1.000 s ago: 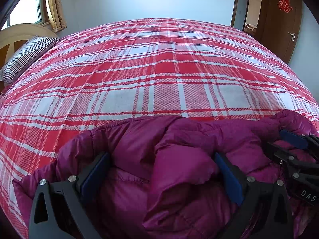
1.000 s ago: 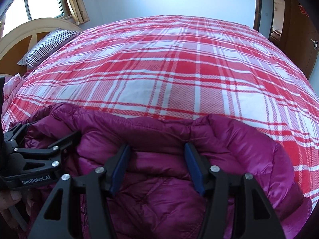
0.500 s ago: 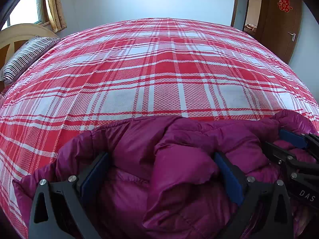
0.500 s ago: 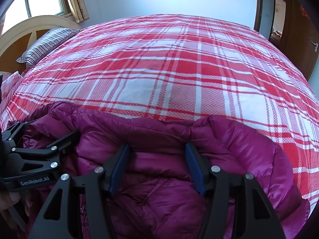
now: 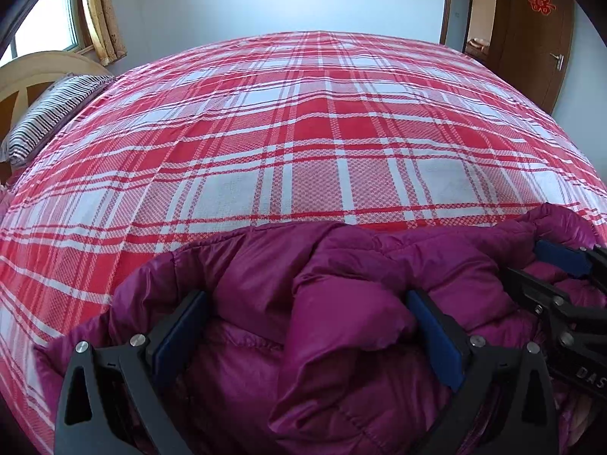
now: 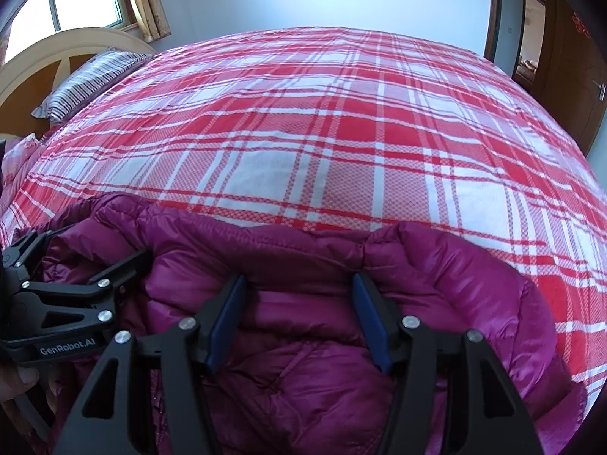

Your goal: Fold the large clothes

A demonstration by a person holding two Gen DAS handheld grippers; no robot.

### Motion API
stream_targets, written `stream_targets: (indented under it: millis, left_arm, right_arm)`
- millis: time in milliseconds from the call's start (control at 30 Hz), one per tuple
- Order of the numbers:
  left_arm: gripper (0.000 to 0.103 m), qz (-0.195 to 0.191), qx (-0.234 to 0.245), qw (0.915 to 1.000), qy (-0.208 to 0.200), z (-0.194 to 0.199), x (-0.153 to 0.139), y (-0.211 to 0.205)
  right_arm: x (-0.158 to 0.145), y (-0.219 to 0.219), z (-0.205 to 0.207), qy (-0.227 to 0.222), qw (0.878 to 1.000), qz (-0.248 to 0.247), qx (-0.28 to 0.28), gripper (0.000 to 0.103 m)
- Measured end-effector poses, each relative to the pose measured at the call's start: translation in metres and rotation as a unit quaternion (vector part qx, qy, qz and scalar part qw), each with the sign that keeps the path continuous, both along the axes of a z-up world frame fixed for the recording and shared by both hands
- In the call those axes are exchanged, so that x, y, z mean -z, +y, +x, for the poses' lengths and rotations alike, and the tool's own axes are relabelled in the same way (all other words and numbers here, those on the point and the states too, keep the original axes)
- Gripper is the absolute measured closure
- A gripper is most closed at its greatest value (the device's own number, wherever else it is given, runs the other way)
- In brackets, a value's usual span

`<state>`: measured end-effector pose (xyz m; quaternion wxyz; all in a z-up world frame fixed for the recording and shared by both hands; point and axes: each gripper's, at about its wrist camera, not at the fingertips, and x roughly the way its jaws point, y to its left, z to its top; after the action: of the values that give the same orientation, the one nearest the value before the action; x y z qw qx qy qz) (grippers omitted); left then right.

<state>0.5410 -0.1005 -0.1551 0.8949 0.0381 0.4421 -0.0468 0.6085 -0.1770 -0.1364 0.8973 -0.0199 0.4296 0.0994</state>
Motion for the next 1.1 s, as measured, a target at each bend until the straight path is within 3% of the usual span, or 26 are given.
stream_targets:
  millis: [100, 167, 233, 367, 433, 600, 767, 900, 1000, 1100]
  left_arm:
    - [0.001, -0.036, -0.006, 0.9992, -0.017, -0.015, -0.035, 0.016]
    - [0.001, -0.078, -0.004, 0.996, -0.042, -0.041, -0.067, 0.034]
    - [0.001, -0.094, 0.002, 0.9934, -0.065, -0.072, -0.089, 0.051]
    - [0.001, -0.068, 0.016, 0.9927, -0.098, -0.17, -0.105, 0.084]
    - [0.001, -0.048, 0.024, 0.9942, -0.093, -0.222, -0.096, 0.097]
    - [0.001, -0.042, 0.052, 0.9964, -0.052, -0.35, -0.049, 0.128]
    - [0.001, -0.015, 0.051, 0.9975, -0.047, -0.44, -0.012, 0.143]
    - [0.001, -0.011, 0.059, 0.9978, -0.03, -0.469, 0.006, 0.148]
    - [0.001, -0.037, 0.053, 0.9979, -0.001, -0.473, 0.021, 0.149]
    - [0.007, -0.019, 0.064, 0.9977, -0.006, -0.48, 0.024, 0.136]
  right_arm:
    - [-0.018, -0.013, -0.017, -0.022, 1.0, 0.003, -0.007, 0.037]
    - [-0.039, -0.03, -0.048, -0.048, 0.999, 0.009, 0.005, 0.028]
    - [-0.054, -0.045, -0.082, -0.062, 0.998, 0.006, 0.006, 0.024]
    - [-0.066, -0.077, -0.169, -0.041, 0.999, 0.026, 0.002, 0.022]
    - [-0.064, -0.088, -0.213, -0.033, 0.999, 0.03, 0.004, 0.018]
    - [-0.039, -0.101, -0.318, -0.016, 0.999, 0.031, 0.017, 0.018]
    - [-0.008, -0.112, -0.416, -0.014, 0.998, 0.023, 0.06, 0.018]
    - [0.011, -0.114, -0.466, -0.001, 0.996, 0.029, 0.079, 0.018]
    - [0.019, -0.111, -0.488, -0.001, 0.996, 0.018, 0.085, 0.019]
    - [0.034, -0.107, -0.501, 0.014, 0.995, 0.04, 0.086, 0.037]
